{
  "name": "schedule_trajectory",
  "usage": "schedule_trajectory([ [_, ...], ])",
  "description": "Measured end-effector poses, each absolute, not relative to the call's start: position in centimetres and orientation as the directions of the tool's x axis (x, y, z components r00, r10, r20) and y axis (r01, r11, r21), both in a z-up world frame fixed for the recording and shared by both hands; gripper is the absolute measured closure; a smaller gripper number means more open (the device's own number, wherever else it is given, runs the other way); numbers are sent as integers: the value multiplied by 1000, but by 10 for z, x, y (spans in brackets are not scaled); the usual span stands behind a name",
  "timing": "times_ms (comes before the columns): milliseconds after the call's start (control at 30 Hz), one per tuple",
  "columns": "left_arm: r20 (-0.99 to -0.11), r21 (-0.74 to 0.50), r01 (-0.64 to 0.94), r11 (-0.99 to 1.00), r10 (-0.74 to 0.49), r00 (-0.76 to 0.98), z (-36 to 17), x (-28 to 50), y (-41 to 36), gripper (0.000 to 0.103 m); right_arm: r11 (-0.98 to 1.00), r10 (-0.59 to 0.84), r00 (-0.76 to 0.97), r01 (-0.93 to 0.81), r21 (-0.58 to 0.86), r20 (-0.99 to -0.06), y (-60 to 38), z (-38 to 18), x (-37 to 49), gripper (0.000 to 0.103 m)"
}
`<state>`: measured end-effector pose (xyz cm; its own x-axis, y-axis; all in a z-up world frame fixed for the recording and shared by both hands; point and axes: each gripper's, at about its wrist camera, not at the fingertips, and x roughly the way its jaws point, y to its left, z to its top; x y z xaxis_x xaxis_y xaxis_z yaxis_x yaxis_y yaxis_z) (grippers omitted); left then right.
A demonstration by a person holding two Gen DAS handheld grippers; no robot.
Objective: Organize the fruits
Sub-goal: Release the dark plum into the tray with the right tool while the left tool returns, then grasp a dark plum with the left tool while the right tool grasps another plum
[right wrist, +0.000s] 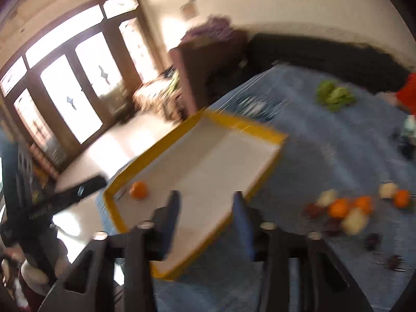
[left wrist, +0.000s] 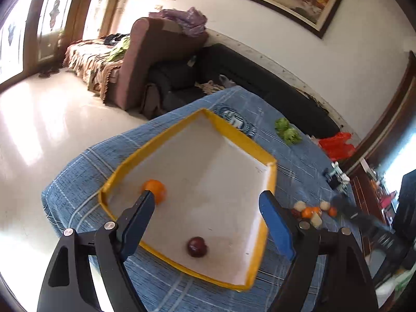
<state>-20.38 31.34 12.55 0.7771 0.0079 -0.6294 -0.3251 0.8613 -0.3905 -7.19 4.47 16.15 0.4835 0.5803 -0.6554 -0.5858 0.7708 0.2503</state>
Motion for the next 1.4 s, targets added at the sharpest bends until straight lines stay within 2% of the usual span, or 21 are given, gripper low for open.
schedule_trajectory([
  [33,-626,-391,-298,871,-14,780,128,-201,304,21,798,565,538,-550,247,-626,18,171,-70,7],
  [67,-623,-394,-273,878,-37,781,130,-200,296,21,830,538,599,-498,251,-592,-20,178,-67,4],
  [167,-621,-404,-193,894,-113,776,131,-190,271,21,921,372,673,-354,164,-639,-90,172,-59,5],
  [267,-651,-387,-141,911,-162,742,123,-171,242,21,960,271,665,-234,151,-695,-153,147,-51,25],
  [333,-666,-387,-100,917,-203,717,115,-160,223,21,968,249,630,-168,184,-736,-183,125,-45,47],
  [400,-682,-388,-62,920,-241,690,106,-148,202,26,965,259,598,-131,226,-759,-199,109,-42,51],
  [467,-696,-383,-23,923,-272,664,100,-139,184,52,965,256,583,-104,242,-771,-206,91,-39,51],
  [500,-713,-374,0,927,-288,639,96,-135,172,56,968,243,582,-91,234,-776,-207,83,-36,51],
  [867,-780,-252,121,960,-276,562,68,-80,92,58,987,161,601,-92,133,-783,-201,48,-15,54],
  [933,-784,-222,152,963,-269,559,63,-68,80,58,985,173,589,-95,145,-790,-204,42,-12,66],
  [1000,-793,-178,178,968,-248,556,56,-52,69,60,983,184,590,-99,156,-786,-207,39,-12,72],
  [1067,-801,-150,204,967,-240,548,48,-40,60,70,981,194,594,-102,167,-780,-208,39,-13,72],
  [1267,-809,-105,293,950,-253,530,32,-18,43,71,975,220,596,-107,194,-772,-210,38,-14,72],
  [1400,-812,-39,307,951,-209,545,27,-10,37,71,975,221,596,-106,197,-772,-209,38,-14,72],
])
